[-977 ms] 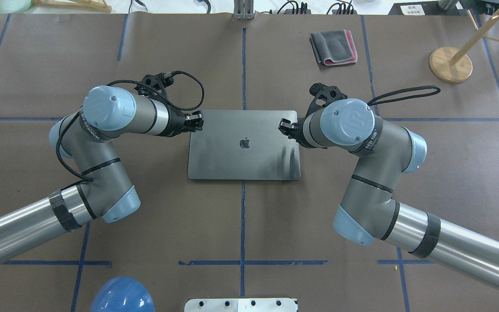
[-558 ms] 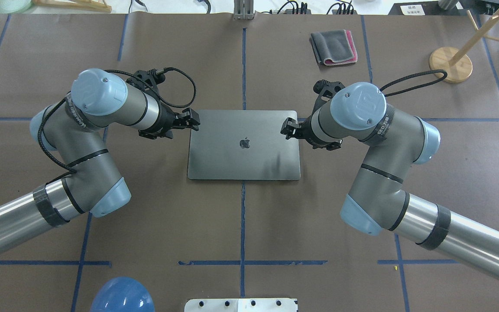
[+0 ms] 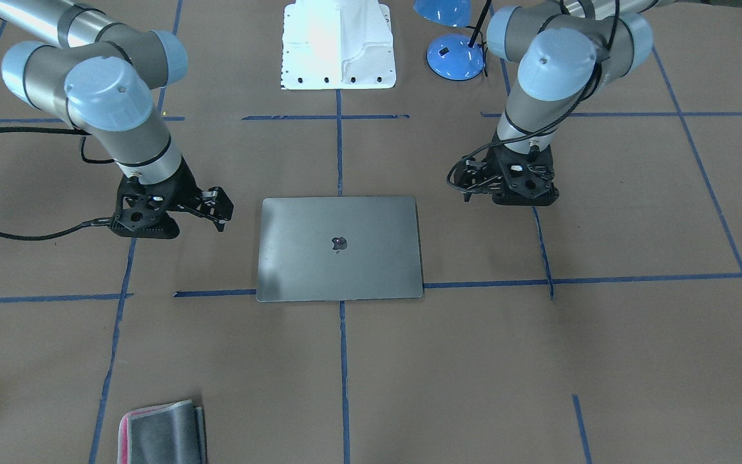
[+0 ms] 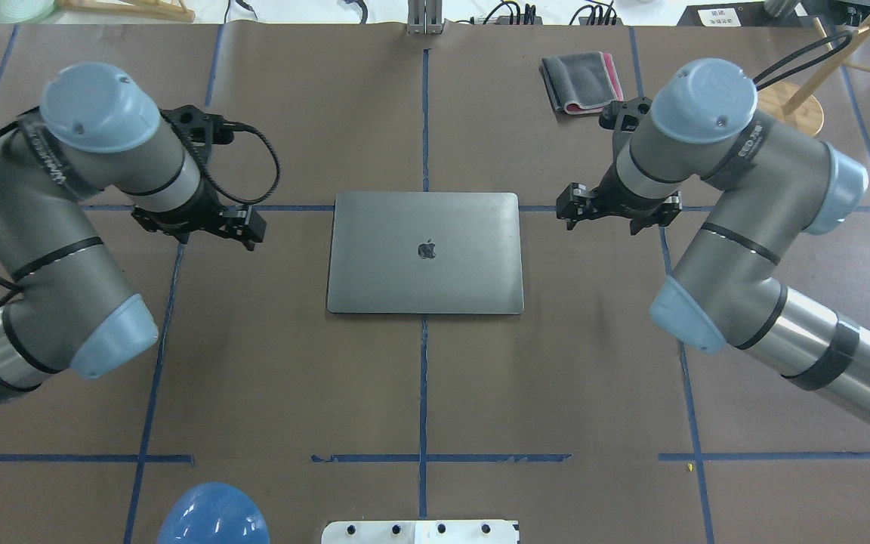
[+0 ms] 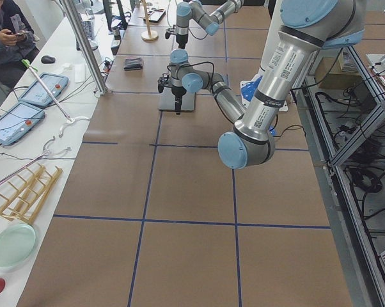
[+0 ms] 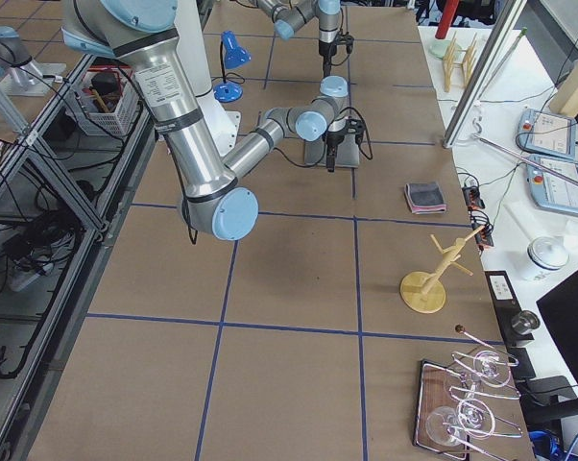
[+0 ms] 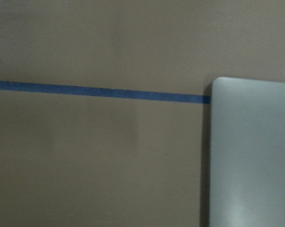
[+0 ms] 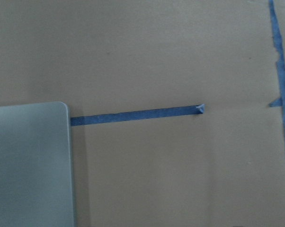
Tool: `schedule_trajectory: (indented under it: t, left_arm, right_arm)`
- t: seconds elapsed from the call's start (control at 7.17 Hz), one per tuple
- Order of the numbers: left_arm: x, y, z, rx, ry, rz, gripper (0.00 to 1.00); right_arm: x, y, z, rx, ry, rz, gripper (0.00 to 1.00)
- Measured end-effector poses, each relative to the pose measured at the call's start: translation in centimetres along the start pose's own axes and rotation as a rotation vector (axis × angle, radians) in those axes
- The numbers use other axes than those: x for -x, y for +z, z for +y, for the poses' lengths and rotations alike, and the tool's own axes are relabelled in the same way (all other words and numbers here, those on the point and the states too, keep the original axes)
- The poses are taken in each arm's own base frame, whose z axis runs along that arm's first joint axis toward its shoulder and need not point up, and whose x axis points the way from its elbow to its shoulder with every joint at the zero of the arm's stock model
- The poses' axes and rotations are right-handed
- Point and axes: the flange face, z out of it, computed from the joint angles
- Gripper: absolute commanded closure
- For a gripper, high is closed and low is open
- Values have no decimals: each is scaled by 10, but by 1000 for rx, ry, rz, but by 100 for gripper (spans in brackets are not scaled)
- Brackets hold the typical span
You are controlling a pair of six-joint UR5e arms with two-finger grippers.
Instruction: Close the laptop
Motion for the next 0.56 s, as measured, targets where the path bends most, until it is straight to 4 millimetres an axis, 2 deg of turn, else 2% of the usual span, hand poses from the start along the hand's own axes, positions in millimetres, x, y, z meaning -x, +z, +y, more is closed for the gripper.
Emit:
schedule_trajectory:
  t: [0.14, 0.28, 0.56]
  left_arm:
    - [54, -2, 2, 20, 59, -34, 1]
    - [119, -8, 1, 48, 107, -46, 1]
    - [275, -34, 3, 86, 165, -26, 0]
  right_arm:
    - [-46, -9, -8, 19, -57, 15, 0]
    - [-99, -18, -15, 36, -113, 22, 0]
    - [-221, -43, -18, 56, -226, 33, 0]
